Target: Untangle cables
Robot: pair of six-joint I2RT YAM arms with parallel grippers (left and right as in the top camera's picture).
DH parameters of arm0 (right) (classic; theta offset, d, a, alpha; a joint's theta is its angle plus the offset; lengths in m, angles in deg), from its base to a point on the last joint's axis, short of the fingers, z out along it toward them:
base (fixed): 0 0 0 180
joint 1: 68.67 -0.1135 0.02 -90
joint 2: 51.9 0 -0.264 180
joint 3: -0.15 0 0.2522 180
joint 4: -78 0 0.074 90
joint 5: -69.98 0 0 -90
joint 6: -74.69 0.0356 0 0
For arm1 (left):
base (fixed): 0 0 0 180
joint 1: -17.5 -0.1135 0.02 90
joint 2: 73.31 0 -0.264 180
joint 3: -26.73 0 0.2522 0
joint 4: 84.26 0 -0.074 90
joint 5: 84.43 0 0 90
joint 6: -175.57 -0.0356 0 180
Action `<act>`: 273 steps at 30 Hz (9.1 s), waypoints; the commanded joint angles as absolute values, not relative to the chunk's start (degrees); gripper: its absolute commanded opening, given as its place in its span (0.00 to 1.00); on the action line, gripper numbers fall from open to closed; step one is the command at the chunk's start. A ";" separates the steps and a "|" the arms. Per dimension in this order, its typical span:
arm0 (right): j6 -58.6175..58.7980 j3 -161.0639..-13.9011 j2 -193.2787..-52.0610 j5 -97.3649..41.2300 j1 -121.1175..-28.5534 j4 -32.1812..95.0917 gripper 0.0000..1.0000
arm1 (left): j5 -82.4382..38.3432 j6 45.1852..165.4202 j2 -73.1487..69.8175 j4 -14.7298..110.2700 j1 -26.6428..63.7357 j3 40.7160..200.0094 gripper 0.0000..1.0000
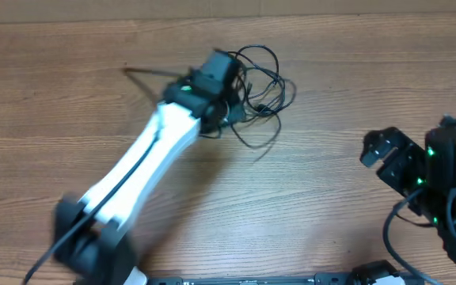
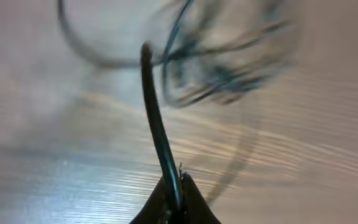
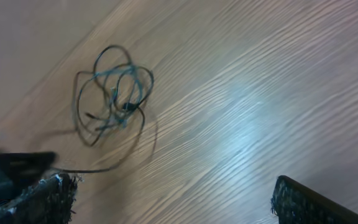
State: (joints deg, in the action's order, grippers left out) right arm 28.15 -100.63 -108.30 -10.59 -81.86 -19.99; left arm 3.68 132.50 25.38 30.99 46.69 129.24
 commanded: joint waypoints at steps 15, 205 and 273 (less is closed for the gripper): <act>18.03 -101.70 -129.89 -44.58 -81.91 -9.03 1.00 | -5.52 103.02 -4.63 28.63 46.71 131.77 0.04; 20.40 -99.12 -139.12 -18.68 -74.72 -7.70 1.00 | -22.38 159.30 15.59 7.83 -42.12 124.67 0.04; 23.87 -99.12 -139.12 -18.85 -75.46 -9.38 1.00 | -15.23 145.16 43.57 7.00 -44.76 129.26 1.00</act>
State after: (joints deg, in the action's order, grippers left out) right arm 23.67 -98.14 -139.18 -18.75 -75.15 -9.80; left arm -8.63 157.33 43.20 5.40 -46.95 129.28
